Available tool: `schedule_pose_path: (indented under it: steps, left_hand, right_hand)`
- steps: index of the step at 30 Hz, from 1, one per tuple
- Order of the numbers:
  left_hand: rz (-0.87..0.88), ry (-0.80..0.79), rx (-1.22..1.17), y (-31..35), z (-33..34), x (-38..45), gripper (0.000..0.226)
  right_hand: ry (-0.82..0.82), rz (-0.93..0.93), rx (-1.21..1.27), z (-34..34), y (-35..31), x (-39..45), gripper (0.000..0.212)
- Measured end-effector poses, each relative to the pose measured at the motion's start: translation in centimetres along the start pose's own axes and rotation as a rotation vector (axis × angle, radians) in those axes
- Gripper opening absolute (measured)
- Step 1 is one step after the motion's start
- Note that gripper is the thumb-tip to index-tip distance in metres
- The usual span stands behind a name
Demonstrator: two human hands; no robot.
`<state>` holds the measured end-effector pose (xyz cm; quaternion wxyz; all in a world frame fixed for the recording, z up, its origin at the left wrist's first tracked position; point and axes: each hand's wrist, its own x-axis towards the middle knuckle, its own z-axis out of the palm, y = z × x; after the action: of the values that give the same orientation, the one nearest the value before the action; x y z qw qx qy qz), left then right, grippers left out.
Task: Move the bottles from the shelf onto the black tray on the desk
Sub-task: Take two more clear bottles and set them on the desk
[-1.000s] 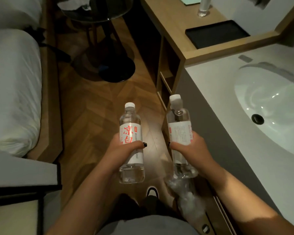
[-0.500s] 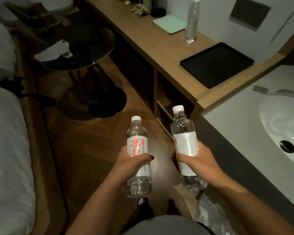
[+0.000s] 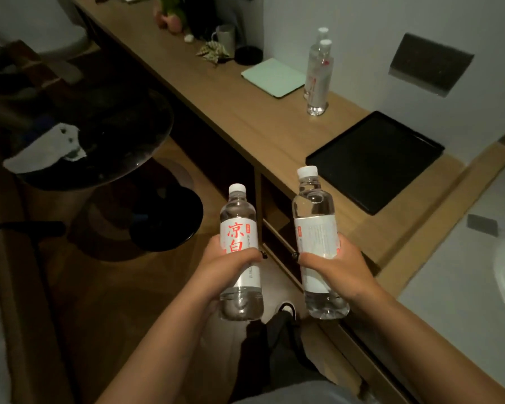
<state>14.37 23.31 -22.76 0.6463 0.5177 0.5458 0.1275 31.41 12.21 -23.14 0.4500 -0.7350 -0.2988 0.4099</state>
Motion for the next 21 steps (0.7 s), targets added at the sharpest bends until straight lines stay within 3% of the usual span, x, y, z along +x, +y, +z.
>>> schedule_pose_path:
  steps: [9,14,18,21]
  left_hand:
    - [-0.039,-0.014,-0.038,9.3,2.3,12.2,0.043]
    - [-0.045,-0.080,-0.051,13.8,3.4,18.5,0.039]
    - [-0.061,-0.149,-0.051,17.4,4.1,24.8,0.041]
    - [-0.072,-0.184,-0.026,20.1,4.5,29.9,0.047]
  right_hand:
    - [0.026,0.040,-0.086,-3.8,-3.9,13.4,0.036]
    - [0.097,0.149,-0.032,-5.0,-5.2,18.8,0.066]
    - [0.166,0.229,0.072,-4.8,-6.2,23.5,0.066]
    - [0.255,0.278,0.151,-4.1,-7.3,27.6,0.077]
